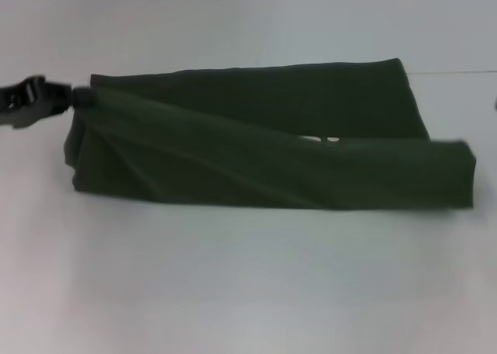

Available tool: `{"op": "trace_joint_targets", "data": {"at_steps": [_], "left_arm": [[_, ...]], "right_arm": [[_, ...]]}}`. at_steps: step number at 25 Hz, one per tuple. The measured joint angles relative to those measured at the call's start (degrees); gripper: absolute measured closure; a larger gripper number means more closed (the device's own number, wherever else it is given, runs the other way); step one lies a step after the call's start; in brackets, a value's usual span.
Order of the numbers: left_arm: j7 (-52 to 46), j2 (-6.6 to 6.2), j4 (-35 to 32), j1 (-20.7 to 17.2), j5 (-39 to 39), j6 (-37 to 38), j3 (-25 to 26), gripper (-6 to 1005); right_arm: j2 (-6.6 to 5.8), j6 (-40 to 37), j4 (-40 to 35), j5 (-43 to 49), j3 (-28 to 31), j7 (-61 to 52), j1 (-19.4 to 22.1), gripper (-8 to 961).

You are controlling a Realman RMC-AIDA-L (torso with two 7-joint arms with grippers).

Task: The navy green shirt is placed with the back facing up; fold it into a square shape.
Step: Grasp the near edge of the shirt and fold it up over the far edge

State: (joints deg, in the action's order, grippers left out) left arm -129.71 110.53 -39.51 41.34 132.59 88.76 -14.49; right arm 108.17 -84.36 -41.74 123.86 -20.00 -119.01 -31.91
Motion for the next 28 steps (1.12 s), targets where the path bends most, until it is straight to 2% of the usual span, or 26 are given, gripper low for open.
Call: {"op": "trace_joint_targets", "data": {"at_steps": [2, 6, 8, 11, 12, 15, 21, 22, 24, 28], "left_arm": [[1.1, 0.41, 1.8, 0.6, -1.8, -4.3, -0.4, 951], [4.4, 2.14, 4.3, 2.1, -4.7, -12.7, -0.6, 951], [5.1, 2.92, 4.7, 2.8, -5.2, -15.8, -1.1, 951], [4.9, 3.1, 4.9, 3.2, -5.2, -16.4, -2.4, 951], [4.7, 3.1, 4.9, 3.2, -5.2, -16.3, -2.8, 951], [3.6, 2.87, 4.9, 2.7, -5.3, -15.9, -3.4, 951], [2.5, 2.6, 4.8, 1.8, -5.5, -15.8, -3.3, 951], [2.5, 2.59, 4.8, 1.6, -5.5, -15.8, -3.4, 950], [2.4, 2.59, 4.8, 1.4, -5.5, -15.6, -3.4, 950], [2.4, 2.59, 4.6, 1.1, -5.6, -15.1, -3.5, 950]], "right_arm": [[0.29, 4.5, 1.3, 0.1, -0.6, 0.4, -2.4, 930], [0.99, 14.3, 3.9, 0.0, -3.5, 1.2, -6.4, 928], [1.36, 16.9, 4.5, 0.0, -4.5, 1.5, -7.7, 926], [1.29, 17.5, 4.2, 0.2, -6.5, 0.5, -8.7, 924], [0.77, 16.9, 4.1, 0.3, -7.8, -0.8, -8.8, 923], [-1.86, 13.7, 3.8, 0.6, -11.3, -5.9, -8.2, 921], [-6.09, 3.9, 4.1, 0.6, -12.0, -10.3, -5.2, 917], [-6.61, 2.1, 4.2, 0.6, -12.0, -10.8, -4.7, 872], [-7.19, -1.1, 4.5, 0.6, -12.3, -11.7, -3.8, 781], [-7.16, -3.2, 4.7, 2.3, -12.7, -13.3, -3.1, 617]]}}
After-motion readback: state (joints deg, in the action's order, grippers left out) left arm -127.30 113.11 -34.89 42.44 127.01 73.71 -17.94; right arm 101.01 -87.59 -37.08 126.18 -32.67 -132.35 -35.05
